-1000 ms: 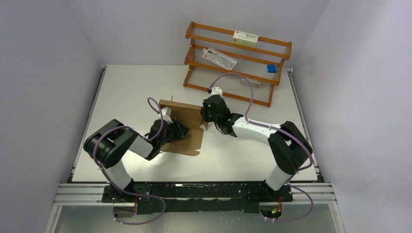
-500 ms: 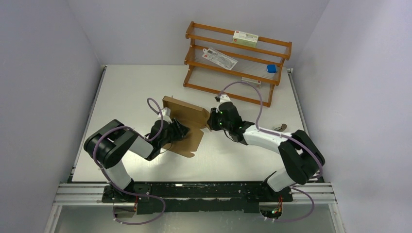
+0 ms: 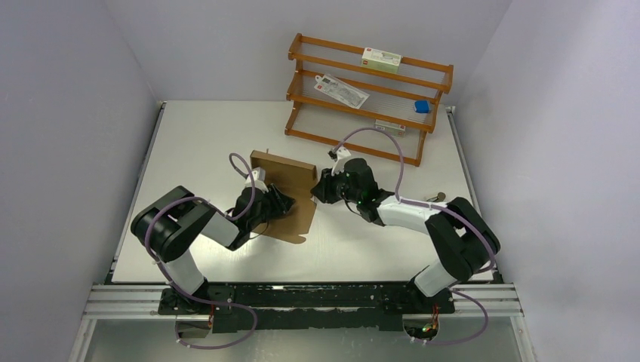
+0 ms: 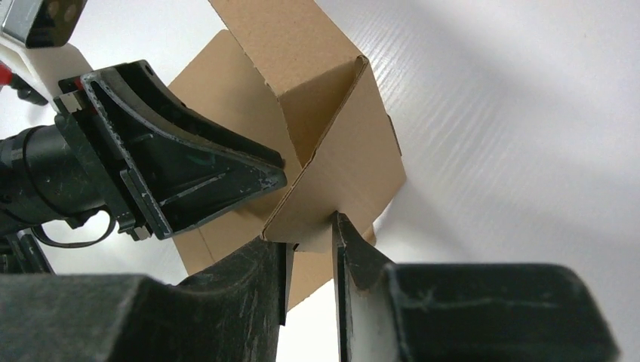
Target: Fold the paper box
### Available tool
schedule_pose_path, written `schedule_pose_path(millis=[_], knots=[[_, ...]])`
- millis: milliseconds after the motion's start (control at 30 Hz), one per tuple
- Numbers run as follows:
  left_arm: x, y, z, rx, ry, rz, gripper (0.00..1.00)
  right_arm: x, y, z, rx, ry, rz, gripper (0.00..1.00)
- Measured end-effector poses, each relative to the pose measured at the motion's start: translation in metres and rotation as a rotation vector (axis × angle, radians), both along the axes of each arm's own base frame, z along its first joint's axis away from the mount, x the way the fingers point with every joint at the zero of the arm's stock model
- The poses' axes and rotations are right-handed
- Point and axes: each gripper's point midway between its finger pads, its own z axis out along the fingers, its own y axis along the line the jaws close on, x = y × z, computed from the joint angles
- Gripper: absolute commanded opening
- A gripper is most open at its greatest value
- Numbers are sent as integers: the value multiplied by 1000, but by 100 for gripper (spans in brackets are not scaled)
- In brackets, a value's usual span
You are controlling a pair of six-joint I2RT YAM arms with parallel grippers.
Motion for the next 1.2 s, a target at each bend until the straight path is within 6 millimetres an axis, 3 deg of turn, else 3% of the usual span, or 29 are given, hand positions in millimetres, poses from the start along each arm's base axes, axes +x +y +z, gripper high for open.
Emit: schedule_pose_path(millis=[267, 500, 800, 967, 1200], knots=[[0, 0, 0, 4, -4, 5, 41, 1, 10, 5, 33, -59, 85, 41], [0, -1, 0, 3, -5, 4, 41, -4, 18, 4, 74, -107, 198, 41], [-3, -3, 1, 4, -6, -4, 41, 8, 16, 4, 145, -105, 211, 49], [-4, -3, 1, 3, -7, -7, 41, 3, 19, 2, 142, -122, 270, 51], [-8, -2, 1, 5, -10, -13, 44, 4, 20, -8, 125, -126, 289, 46]])
